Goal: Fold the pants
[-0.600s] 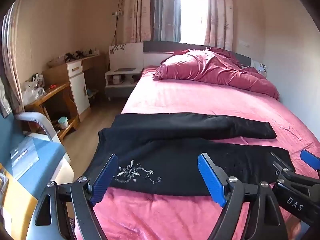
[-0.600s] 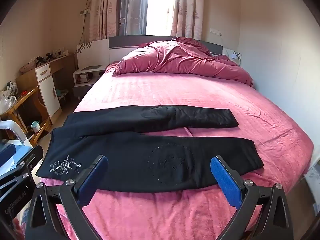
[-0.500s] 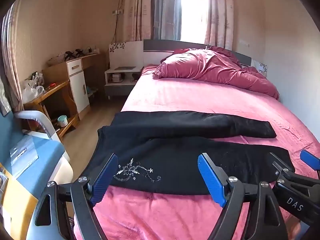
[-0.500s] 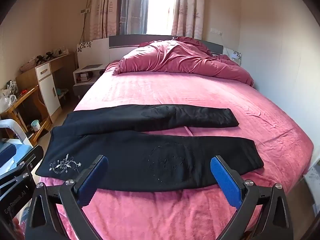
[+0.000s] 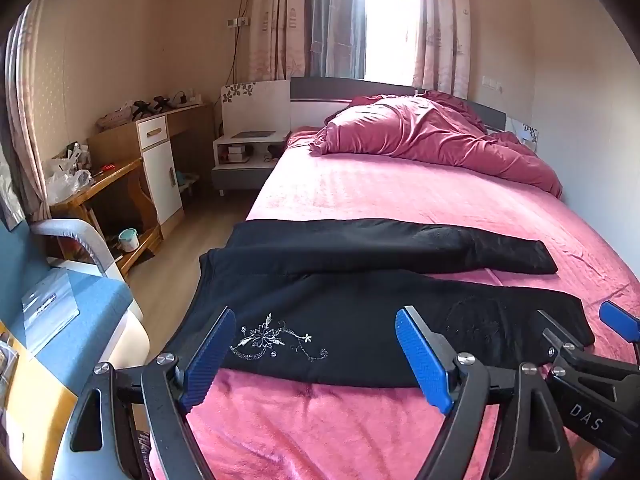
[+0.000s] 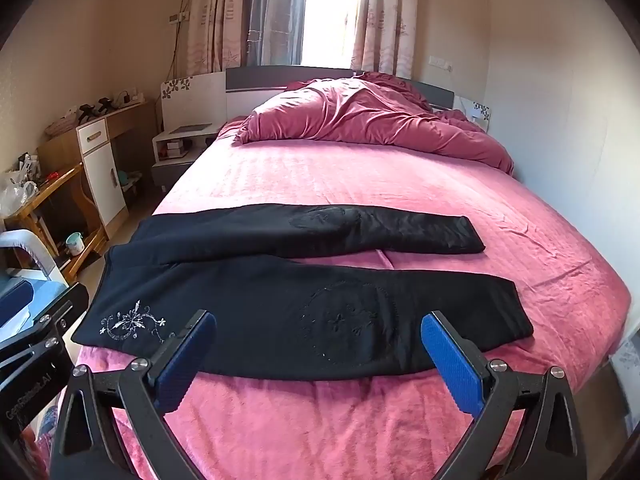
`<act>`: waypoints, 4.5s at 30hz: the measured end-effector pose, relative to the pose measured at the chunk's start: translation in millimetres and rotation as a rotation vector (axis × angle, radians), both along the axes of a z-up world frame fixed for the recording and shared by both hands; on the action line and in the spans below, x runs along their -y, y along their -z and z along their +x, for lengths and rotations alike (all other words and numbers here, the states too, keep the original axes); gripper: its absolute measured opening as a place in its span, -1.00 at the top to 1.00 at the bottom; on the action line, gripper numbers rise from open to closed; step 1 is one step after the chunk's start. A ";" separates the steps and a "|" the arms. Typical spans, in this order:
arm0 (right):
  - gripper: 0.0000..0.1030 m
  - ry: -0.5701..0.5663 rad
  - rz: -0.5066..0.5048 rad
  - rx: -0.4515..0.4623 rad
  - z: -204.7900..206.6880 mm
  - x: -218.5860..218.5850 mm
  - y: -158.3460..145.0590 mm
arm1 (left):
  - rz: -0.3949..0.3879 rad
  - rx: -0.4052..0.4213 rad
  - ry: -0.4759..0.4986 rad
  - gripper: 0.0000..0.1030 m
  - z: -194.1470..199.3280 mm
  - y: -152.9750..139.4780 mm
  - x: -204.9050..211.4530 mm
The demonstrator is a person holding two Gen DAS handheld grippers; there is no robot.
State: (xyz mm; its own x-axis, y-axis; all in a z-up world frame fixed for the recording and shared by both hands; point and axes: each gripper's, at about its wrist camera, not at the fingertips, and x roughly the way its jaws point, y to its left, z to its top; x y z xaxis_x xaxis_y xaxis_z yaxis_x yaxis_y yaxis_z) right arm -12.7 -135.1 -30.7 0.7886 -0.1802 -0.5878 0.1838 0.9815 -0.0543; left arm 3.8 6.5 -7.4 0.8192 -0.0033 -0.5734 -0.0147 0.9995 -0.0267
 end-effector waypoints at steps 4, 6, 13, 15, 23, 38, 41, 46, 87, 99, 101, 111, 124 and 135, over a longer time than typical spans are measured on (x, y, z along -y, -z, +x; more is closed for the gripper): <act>-1.00 0.001 -0.001 -0.002 3.5 -2.0 -1.2 | -0.002 0.004 -0.001 -0.64 -0.1 0.3 -0.6; -0.99 0.002 0.003 0.003 3.2 -2.8 -0.2 | 0.002 0.014 -0.004 -0.64 -1.3 -1.1 0.1; -0.99 0.000 0.005 0.002 4.8 -3.6 0.6 | 0.011 0.034 0.000 -0.64 -4.8 -3.4 2.6; -0.99 -0.001 0.006 0.000 5.2 -3.2 1.2 | 0.012 0.031 0.000 -0.64 -4.6 -3.8 3.6; -0.99 0.001 0.008 -0.002 5.2 -2.1 3.0 | 0.020 0.018 0.002 -0.64 -3.7 -0.4 5.2; -0.99 -0.001 0.007 -0.008 5.4 -1.1 7.7 | 0.021 -0.002 0.007 -0.64 -3.0 4.5 5.8; -0.99 -0.001 0.004 -0.009 5.6 -0.6 8.8 | 0.021 -0.008 0.007 -0.64 -2.3 5.9 5.7; -0.99 0.002 0.010 -0.017 6.3 2.2 12.9 | 0.020 -0.020 0.006 -0.64 -0.3 8.6 5.9; -0.97 0.229 0.564 -0.241 10.4 184.6 110.5 | -0.327 -0.368 0.073 -0.67 65.8 101.5 -64.0; -0.21 0.513 0.841 -0.114 -0.6 332.7 148.2 | -0.501 -0.541 -0.150 -0.01 83.9 167.3 -155.3; -0.13 0.530 0.849 -0.124 8.6 344.4 159.8 | -0.535 -0.552 -0.168 0.02 84.4 173.2 -164.0; 0.25 0.556 0.802 -0.157 56.0 367.1 170.8 | -0.687 -0.503 -0.256 0.10 100.2 184.5 -197.0; 0.72 0.495 0.592 -0.175 63.3 365.8 124.2 | -0.589 -0.401 -0.264 0.86 109.6 149.8 -183.9; 0.73 0.529 0.538 -0.187 13.7 370.9 119.9 | -0.560 -0.435 -0.242 0.87 58.1 137.5 -187.5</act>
State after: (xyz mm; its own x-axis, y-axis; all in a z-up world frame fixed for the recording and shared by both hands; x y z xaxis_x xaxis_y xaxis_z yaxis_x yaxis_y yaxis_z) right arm 1.1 -506.0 -150.5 0.5565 -0.1572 -0.8158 0.6697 0.6660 0.3285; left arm 61.9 194.1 -144.9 0.5340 -0.2389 -0.8110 -0.3575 0.8054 -0.4727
